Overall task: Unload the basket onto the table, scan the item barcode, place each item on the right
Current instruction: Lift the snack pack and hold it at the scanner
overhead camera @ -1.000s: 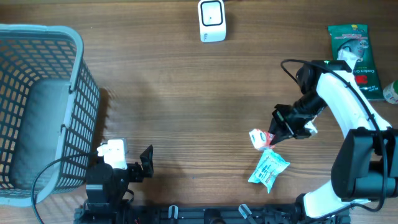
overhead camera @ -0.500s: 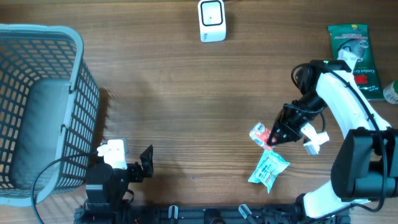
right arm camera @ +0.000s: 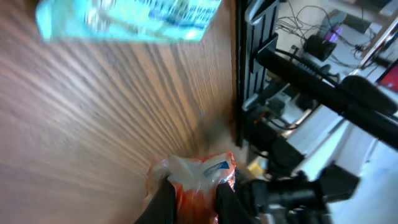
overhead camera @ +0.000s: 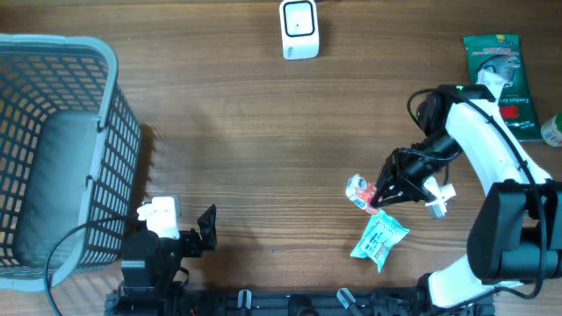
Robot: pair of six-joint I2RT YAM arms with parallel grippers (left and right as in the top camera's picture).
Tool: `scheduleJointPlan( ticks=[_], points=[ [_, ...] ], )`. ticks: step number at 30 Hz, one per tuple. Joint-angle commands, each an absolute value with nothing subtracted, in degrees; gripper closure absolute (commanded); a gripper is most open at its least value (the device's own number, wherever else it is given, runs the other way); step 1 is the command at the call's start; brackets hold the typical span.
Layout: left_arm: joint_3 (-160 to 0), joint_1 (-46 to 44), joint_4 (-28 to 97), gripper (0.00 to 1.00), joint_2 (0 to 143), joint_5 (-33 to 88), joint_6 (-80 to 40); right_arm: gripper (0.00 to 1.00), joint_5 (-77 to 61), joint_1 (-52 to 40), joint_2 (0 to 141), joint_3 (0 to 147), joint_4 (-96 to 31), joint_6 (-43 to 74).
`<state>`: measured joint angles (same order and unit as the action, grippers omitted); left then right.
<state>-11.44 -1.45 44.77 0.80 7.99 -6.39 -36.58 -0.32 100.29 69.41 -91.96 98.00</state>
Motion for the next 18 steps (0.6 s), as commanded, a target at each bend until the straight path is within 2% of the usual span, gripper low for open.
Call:
scheduleJointPlan(
  ticks=[1,5,8,11,16,18],
  points=[
    [-11.18,-1.61,44.64,0.00,0.38,7.86,-6.90,0.96,-46.02,-2.09,100.88,69.80,-92.36,73.82],
    [-11.18,-1.61,44.64,0.00,0.38,7.86,-6.90,0.96,-49.41,-6.68,100.88,69.82,-92.36,65.45],
    [-11.18,-1.61,44.64,0.00,0.38,7.86,-6.90,0.96,-49.19,-10.46,100.88,69.87,-90.80,65.58],
    [-11.18,-1.61,44.64,0.00,0.38,7.86,-6.90,0.96,-49.41,-12.16,100.88,69.91,-81.34,67.75],
    [-11.18,-1.61,44.64,0.00,0.38,7.86,-6.90,0.96,-43.46,-14.13,100.88,69.91,-38.02,83.09],
    [-11.18,-1.61,44.64,0.00,0.38,7.86,-6.90,0.96,-38.81,-15.40,100.88,69.91,-20.64,84.18]
  ],
)
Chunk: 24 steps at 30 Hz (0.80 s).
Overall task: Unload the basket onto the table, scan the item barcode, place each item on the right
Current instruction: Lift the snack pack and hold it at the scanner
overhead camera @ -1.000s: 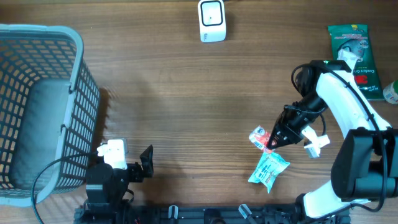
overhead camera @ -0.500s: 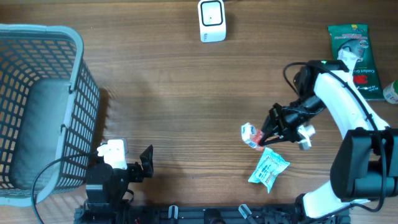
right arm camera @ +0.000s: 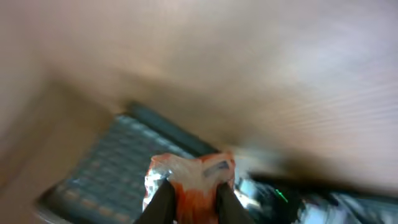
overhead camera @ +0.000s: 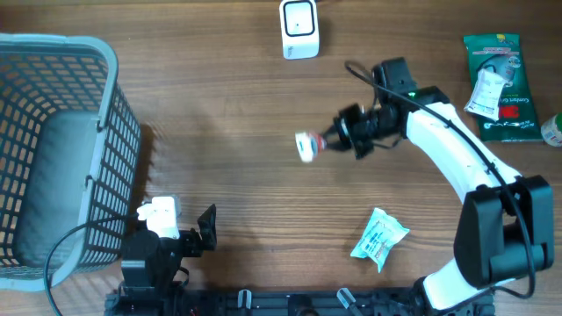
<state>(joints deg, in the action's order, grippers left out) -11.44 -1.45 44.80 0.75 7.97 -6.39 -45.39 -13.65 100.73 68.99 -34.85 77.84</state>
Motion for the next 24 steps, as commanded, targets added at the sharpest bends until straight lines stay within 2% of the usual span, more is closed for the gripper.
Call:
scheduleJointPlan(
  ticks=[1,5,11,13,19,24],
  points=[
    [-11.18,-1.61,44.64,0.00,0.38,7.86,-6.90,0.96,-36.51,-15.92,100.88,69.91,-14.63,84.14],
    [-11.18,-1.61,44.64,0.00,0.38,7.86,-6.90,0.96,-21.50,-18.74,100.88,69.91,5.56,82.06],
    [-11.18,-1.61,44.64,0.00,0.38,7.86,-6.90,0.96,8.05,-22.94,102.69,69.89,19.57,79.15],
    [-11.18,-1.61,44.64,0.00,0.38,7.86,-6.90,0.96,9.13,-23.31,105.49,69.91,26.24,74.76],
    [-11.18,-1.61,44.64,0.00,0.38,7.86,-6.90,0.96,9.23,-22.33,119.77,70.61,51.96,74.11],
    [-11.18,-1.61,44.64,0.00,0.38,7.86,-6.90,0.96,7.88,-22.28,130.19,81.08,54.39,73.54]
  ],
)
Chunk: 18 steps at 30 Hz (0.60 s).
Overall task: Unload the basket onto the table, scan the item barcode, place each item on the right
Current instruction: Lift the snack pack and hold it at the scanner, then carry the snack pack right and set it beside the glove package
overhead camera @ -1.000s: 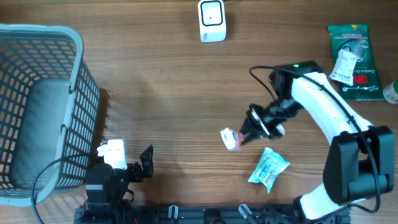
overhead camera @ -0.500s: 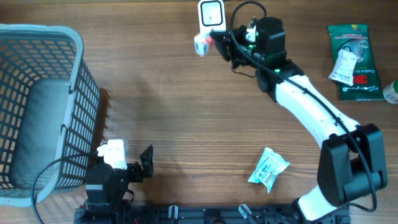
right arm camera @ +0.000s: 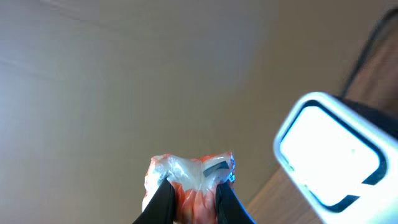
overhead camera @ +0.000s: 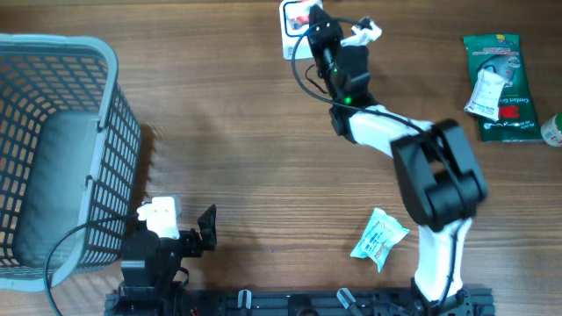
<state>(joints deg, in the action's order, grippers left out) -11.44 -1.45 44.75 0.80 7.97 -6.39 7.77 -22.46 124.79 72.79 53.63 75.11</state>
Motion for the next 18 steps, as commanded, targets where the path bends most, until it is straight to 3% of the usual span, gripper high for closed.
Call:
scheduleJointPlan(
  ticks=[1,6,13,18],
  points=[
    [-11.18,-1.61,44.64,0.00,0.38,7.86,-6.90,0.96,7.64,-22.28,132.38,84.18,54.04,73.52],
    [-11.18,-1.61,44.64,0.00,0.38,7.86,-6.90,0.95,7.53,-21.82,138.63,95.70,44.25,73.63],
    [-11.18,-1.61,44.64,0.00,0.38,7.86,-6.90,0.96,4.71,-21.34,138.98,96.18,40.80,65.84],
    [-11.18,-1.61,44.64,0.00,0.38,7.86,-6.90,0.96,-6.90,-20.69,137.19,96.16,53.89,44.56]
  ],
)
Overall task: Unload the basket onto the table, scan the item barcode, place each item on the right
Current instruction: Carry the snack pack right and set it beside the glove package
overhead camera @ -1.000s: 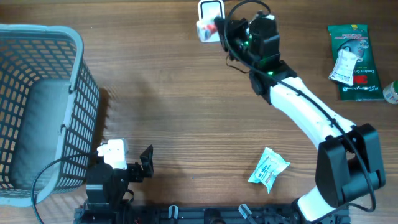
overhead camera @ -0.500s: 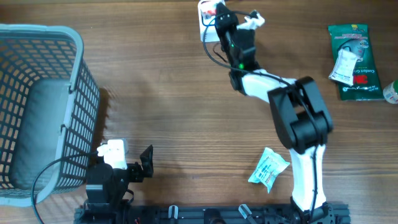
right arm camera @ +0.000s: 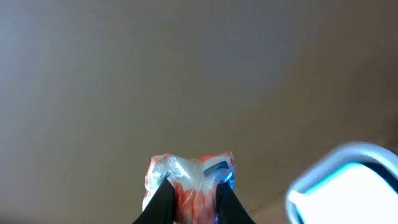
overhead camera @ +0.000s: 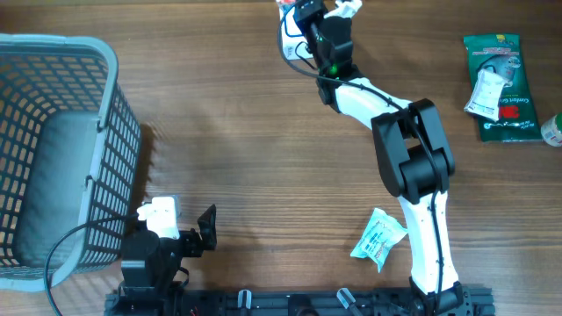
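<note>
My right gripper [right arm camera: 191, 202] is shut on a small red-and-white crinkled packet [right arm camera: 189, 177], which bulges up between the two dark fingers. The white scanner [right arm camera: 348, 186] with its lit face shows at the lower right of the right wrist view, close beside the packet. Overhead, the right arm reaches to the table's far edge, where the right gripper [overhead camera: 303, 12] covers most of the scanner [overhead camera: 290, 46]. Only a red sliver of the packet [overhead camera: 284, 3] shows there. The left gripper [overhead camera: 207, 230] rests at the near left edge, far from all this.
A large grey mesh basket [overhead camera: 53, 149] fills the left side. A teal packet [overhead camera: 379, 237] lies at the near right. A green pouch [overhead camera: 499, 75] and a green-and-white object [overhead camera: 553, 130] sit at the far right edge.
The right gripper, still shut on the packet, has shifted slightly farther toward the table's far edge over the scanner. In the wrist view the scanner now sits lower and farther right.
First the right gripper was shut on the red-and-white packet on the table beside the teal packet. Later it held the packet in the air over mid-table. After that it was at the scanner at the far edge, and now it holds the packet just past the scanner.
</note>
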Robot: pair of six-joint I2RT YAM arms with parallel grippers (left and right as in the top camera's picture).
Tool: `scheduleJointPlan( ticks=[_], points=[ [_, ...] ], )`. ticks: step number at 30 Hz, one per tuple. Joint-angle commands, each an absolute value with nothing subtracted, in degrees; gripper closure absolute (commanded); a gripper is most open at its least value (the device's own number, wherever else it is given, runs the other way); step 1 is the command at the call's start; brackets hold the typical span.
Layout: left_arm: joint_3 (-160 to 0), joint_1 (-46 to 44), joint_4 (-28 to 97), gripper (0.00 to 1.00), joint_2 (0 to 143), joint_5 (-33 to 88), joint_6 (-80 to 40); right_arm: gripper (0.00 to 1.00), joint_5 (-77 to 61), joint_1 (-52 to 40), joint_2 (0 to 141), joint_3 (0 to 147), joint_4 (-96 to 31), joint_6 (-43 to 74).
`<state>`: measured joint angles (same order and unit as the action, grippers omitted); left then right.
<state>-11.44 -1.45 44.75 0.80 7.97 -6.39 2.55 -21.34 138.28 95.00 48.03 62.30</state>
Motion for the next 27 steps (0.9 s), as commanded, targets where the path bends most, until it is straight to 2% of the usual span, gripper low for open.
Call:
scheduleJointPlan(
  ticks=[1,6,9,11,12,16,18,23,27],
  points=[
    [-11.18,-1.61,44.64,0.00,0.38,7.86,-6.90,0.96,-9.56,-20.47,136.05,96.16,54.94,40.64],
    [-11.18,-1.61,44.64,0.00,0.38,7.86,-6.90,0.96,-13.87,-17.82,127.35,96.16,43.86,34.54],
    [-11.18,-1.61,44.64,0.00,0.38,7.86,-6.90,0.96,-10.41,-15.57,121.19,96.16,30.04,21.41],
    [-11.18,-1.61,44.64,0.00,0.38,7.86,-6.90,0.96,-2.35,-14.48,117.10,96.16,19.07,12.32],
    [-11.18,-1.61,44.64,0.00,0.38,7.86,-6.90,0.96,6.61,-13.89,114.54,96.16,11.70,6.15],
    [-11.18,-1.61,44.64,0.00,0.38,7.86,-6.90,0.96,34.37,-12.32,111.46,96.16,-5.61,-6.52],
    [-11.18,-1.61,44.64,0.00,0.38,7.86,-6.90,0.96,43.22,-9.61,112.12,95.55,-16.01,-13.74],
    [-11.18,-1.61,44.64,0.00,0.38,7.86,-6.90,0.96,32.67,1.67,114.08,90.85,-37.43,-9.41],
    [-11.18,-1.61,44.64,0.00,0.38,7.86,-6.90,0.96,23.73,9.63,114.89,86.65,-42.65,-4.14]
  ],
)
